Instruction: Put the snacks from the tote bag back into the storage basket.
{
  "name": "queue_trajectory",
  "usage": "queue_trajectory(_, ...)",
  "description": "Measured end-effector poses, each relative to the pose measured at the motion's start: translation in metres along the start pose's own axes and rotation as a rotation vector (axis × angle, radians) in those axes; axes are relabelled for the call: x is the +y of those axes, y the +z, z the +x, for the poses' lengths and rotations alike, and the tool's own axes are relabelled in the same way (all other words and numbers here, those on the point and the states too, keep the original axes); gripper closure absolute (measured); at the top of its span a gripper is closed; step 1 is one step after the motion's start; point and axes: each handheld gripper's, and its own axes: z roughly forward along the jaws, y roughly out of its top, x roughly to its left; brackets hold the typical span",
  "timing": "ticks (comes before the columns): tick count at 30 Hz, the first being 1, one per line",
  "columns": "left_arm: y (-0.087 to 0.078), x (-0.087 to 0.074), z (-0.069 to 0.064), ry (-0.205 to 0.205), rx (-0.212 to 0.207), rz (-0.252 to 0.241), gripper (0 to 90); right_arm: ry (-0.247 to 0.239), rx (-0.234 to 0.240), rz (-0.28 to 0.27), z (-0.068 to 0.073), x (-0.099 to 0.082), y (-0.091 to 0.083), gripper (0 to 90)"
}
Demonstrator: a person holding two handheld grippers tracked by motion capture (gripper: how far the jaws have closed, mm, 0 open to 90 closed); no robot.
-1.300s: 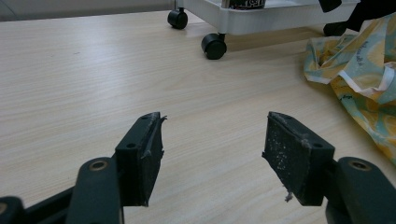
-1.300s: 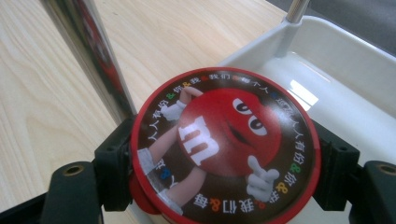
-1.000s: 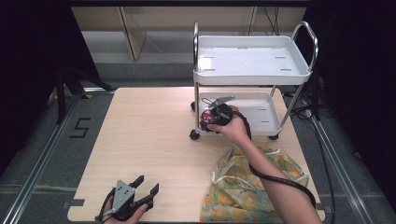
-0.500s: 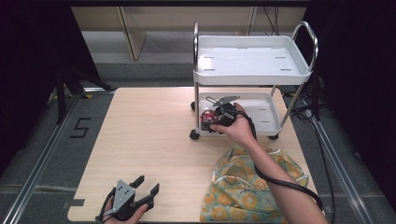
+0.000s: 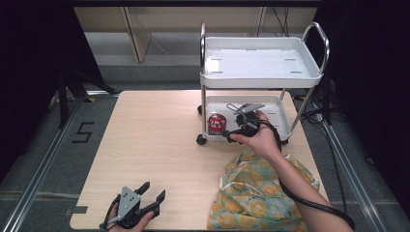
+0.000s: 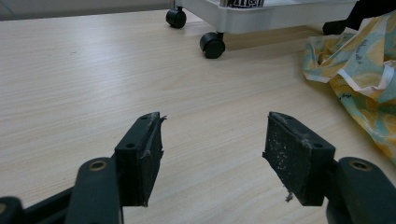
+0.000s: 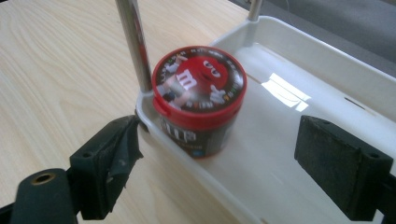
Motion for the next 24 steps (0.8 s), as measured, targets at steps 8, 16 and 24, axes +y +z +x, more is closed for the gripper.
queue_trajectory(8, -0.001, 0.0, -0.001, 0.0, 0.012, 0.011, 36.2, -0.056, -0.008, -0.026, -0.002, -0.014, -0.022, 15.0)
queue_trajectory(16, -0.001, 0.0, -0.001, 0.003, 0.014, 0.008, 36.2, -0.012, -0.025, -0.018, 0.002, -0.028, -0.041, 15.0)
queue_trajectory(24, 0.0, 0.0, -0.001, 0.005, 0.014, 0.008, 36.1, -0.008, -0.028, -0.044, -0.001, -0.049, -0.056, 15.1)
